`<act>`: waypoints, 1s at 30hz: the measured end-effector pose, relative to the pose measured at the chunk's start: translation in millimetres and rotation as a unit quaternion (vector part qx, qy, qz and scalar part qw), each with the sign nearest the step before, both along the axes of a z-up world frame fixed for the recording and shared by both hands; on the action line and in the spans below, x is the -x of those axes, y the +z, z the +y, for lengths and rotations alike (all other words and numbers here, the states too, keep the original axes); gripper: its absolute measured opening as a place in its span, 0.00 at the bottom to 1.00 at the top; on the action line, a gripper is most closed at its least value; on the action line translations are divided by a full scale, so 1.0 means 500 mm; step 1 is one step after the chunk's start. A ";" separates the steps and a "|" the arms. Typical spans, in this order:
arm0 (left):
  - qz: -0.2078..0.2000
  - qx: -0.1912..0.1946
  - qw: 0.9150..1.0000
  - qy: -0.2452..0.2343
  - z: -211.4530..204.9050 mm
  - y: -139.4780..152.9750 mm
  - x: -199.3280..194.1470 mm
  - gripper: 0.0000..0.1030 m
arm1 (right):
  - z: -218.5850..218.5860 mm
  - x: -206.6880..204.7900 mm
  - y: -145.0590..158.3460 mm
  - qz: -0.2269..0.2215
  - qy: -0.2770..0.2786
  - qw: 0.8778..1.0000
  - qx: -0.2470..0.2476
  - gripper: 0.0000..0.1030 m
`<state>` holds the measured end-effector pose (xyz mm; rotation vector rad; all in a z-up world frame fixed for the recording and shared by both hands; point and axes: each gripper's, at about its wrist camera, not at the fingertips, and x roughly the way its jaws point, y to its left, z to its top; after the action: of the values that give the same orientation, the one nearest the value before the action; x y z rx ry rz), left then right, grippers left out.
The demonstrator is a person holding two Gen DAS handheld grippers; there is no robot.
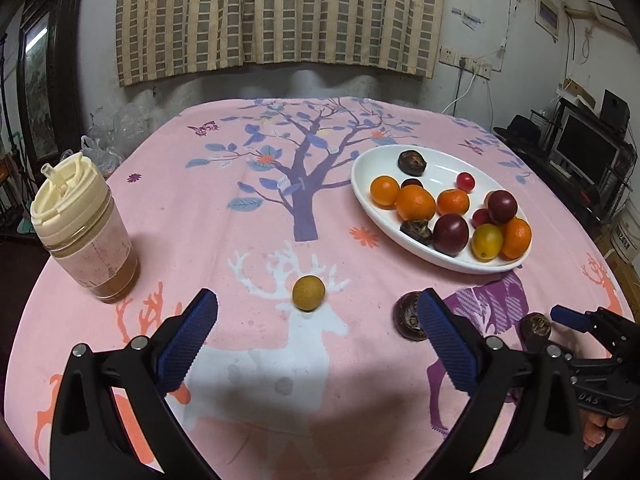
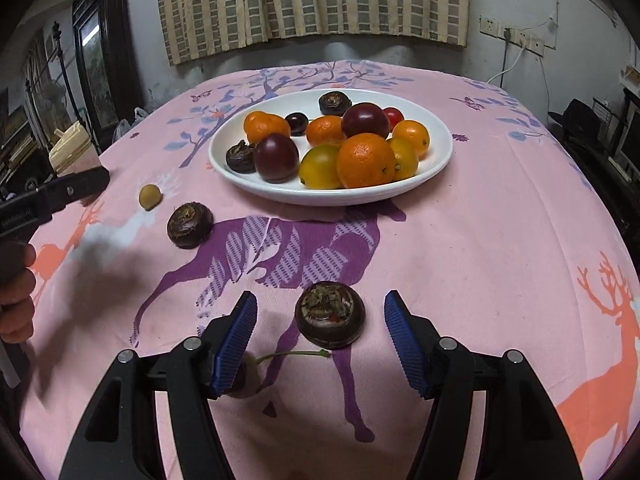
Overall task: Organize fruits
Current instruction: 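Grasp a dark brown fruit with the right tool while the left tool grasps another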
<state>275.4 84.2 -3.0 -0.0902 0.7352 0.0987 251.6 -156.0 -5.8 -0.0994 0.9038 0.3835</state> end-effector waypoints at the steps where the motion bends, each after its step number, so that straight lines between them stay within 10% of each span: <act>1: 0.002 0.002 1.000 0.001 0.002 -0.001 0.000 0.95 | -0.001 0.000 -0.001 0.001 0.000 1.000 0.000 0.65; 17: 0.012 -0.003 1.000 -0.007 -0.008 -0.011 -0.001 0.95 | -0.009 -0.009 -0.015 0.017 -0.013 1.000 0.016 0.38; 24: 0.032 -0.008 0.994 -0.109 -0.102 -0.049 0.004 0.95 | -0.051 -0.012 0.016 -0.002 -0.052 0.998 -0.021 0.38; 30: 0.072 -0.015 0.988 -0.136 -0.149 -0.097 -0.041 0.64 | -0.053 -0.007 0.022 -0.003 -0.049 0.998 -0.030 0.38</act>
<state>296.1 9.8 -51.4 0.0473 0.8834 -0.1451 255.3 -182.3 5.4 -0.0014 0.8860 0.3190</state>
